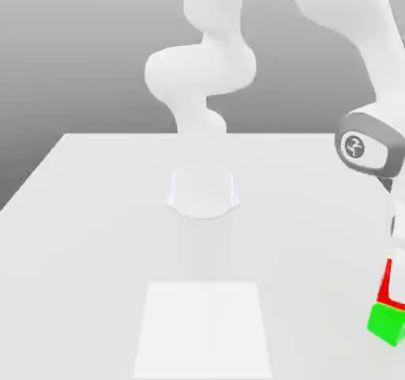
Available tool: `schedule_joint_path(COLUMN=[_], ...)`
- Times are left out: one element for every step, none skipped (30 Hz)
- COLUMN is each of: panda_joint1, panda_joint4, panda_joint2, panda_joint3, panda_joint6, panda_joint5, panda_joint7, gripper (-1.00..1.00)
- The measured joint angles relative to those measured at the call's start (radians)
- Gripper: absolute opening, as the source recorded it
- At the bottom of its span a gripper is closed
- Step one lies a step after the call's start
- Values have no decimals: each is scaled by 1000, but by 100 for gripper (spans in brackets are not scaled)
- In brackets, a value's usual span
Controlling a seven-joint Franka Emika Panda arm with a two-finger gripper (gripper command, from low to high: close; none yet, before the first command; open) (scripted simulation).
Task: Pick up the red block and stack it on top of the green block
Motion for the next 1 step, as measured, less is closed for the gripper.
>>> schedule_joint_path(panda_joint1=[0], panda_joint4=[0], panda_joint2=[0], panda_joint3=[0], panda_joint6=[0], panda_joint5=[0], panda_joint7=[0], gripper=[100])
